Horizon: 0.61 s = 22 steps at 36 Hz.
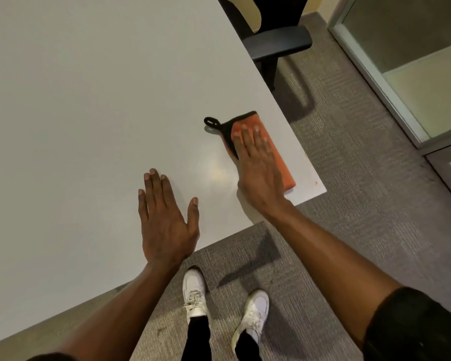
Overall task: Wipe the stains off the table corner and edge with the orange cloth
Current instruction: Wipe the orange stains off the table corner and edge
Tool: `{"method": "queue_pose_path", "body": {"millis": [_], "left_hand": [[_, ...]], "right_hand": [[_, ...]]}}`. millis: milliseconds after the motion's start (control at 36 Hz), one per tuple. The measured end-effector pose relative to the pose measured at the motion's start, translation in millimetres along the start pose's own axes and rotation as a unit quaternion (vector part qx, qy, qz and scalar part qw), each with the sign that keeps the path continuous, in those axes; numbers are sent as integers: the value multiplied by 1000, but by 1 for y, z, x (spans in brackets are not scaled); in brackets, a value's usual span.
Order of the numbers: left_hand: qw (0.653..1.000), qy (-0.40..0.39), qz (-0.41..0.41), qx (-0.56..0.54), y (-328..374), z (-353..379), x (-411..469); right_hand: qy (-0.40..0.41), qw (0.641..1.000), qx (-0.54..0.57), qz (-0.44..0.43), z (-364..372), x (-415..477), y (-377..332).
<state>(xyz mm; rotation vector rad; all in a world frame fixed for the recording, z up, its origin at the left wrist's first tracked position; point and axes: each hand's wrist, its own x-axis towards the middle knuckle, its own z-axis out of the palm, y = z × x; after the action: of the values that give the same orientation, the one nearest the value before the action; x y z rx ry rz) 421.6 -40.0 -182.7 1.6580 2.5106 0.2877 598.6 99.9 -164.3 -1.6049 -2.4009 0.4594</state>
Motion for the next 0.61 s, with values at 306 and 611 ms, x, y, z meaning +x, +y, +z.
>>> {"method": "queue_pose_path", "body": {"millis": [306,611], "left_hand": [[1000,-1,3,-9,0,-1,0],[1000,5,5,-15,-2,3,0]], "right_hand": [[6,997,1,-79,-3,-83,23],[43,998,28,35,-26,-41,69]]}}
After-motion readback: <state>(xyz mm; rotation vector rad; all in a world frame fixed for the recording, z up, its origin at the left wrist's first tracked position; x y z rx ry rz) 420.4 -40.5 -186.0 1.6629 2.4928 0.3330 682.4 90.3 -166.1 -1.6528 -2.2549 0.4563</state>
